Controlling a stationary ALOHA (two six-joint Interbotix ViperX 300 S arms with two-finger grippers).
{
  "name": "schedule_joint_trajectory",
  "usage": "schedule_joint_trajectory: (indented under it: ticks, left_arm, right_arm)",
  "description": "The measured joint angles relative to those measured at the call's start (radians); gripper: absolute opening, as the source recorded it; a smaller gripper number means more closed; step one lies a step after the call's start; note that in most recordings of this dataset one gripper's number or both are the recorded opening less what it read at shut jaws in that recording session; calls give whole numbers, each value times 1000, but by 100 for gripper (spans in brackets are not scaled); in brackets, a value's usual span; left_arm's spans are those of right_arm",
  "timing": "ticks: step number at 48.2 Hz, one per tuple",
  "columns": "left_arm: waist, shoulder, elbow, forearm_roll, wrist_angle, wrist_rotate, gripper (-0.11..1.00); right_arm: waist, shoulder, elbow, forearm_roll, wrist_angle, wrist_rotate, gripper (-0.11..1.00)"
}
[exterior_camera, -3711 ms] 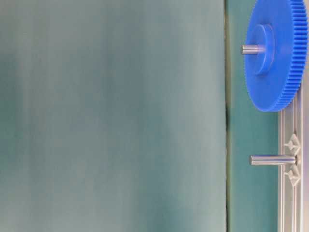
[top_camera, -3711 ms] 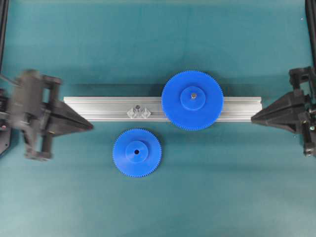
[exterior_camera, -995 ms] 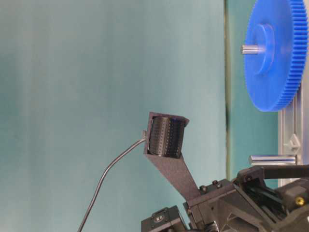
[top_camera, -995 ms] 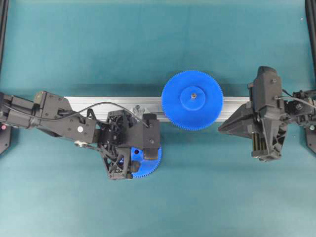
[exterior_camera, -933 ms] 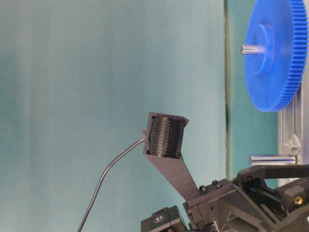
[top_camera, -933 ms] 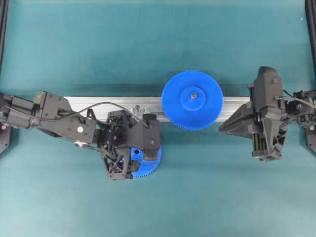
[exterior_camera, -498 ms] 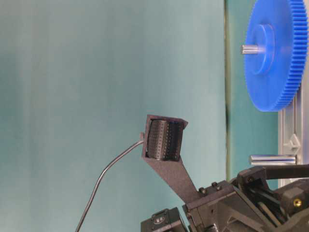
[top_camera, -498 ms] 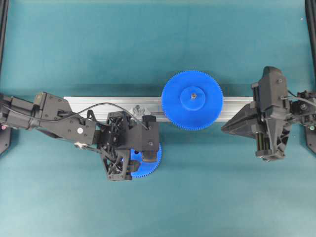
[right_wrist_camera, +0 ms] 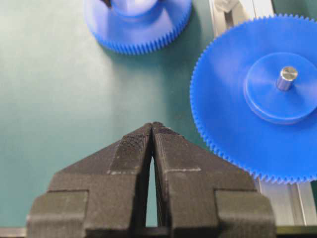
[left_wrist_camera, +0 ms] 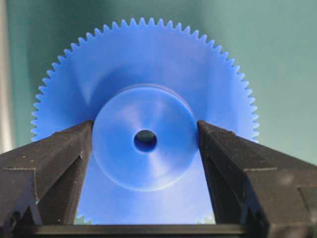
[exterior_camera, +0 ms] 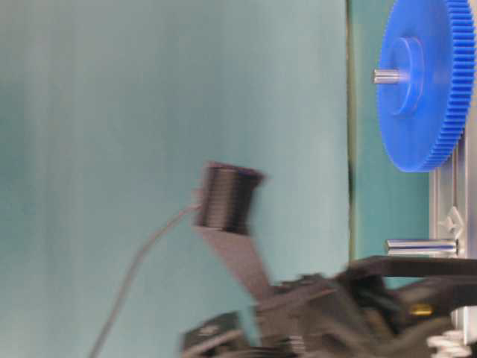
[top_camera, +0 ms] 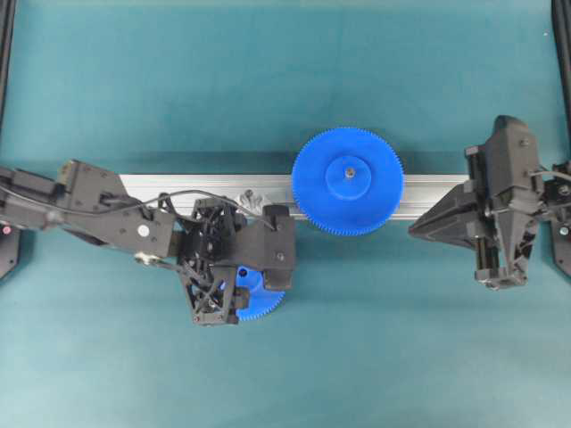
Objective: Insert the small gear onto the shaft.
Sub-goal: 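Lift the gear and carry it over the empty left shaft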
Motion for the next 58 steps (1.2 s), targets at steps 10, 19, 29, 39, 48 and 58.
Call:
schedule_joint_trajectory:
  ticks: [10, 19, 29, 39, 48, 58]
  left_arm:
    - [3, -52, -23, 2, 26, 21, 72]
    - [23, -115, -32, 2, 52, 67, 72]
    - [101, -184, -32, 2, 106, 103, 72]
    - [164, -207, -32, 2, 110, 187, 72]
    - [186, -207, -21, 2, 110, 236, 72]
    - [221, -163, -14, 2, 83, 245, 72]
  right_arm:
    - [2, -12, 8, 0, -5, 0, 11]
    - [0, -12, 11, -2, -8, 0, 11]
    - [-2, -12, 15, 0, -6, -2, 11]
    - [-8, -14, 17, 0, -8, 0, 11]
    - [-9, -14, 15, 0, -8, 0, 11]
    - [-11, -18, 25, 0, -14, 0, 11]
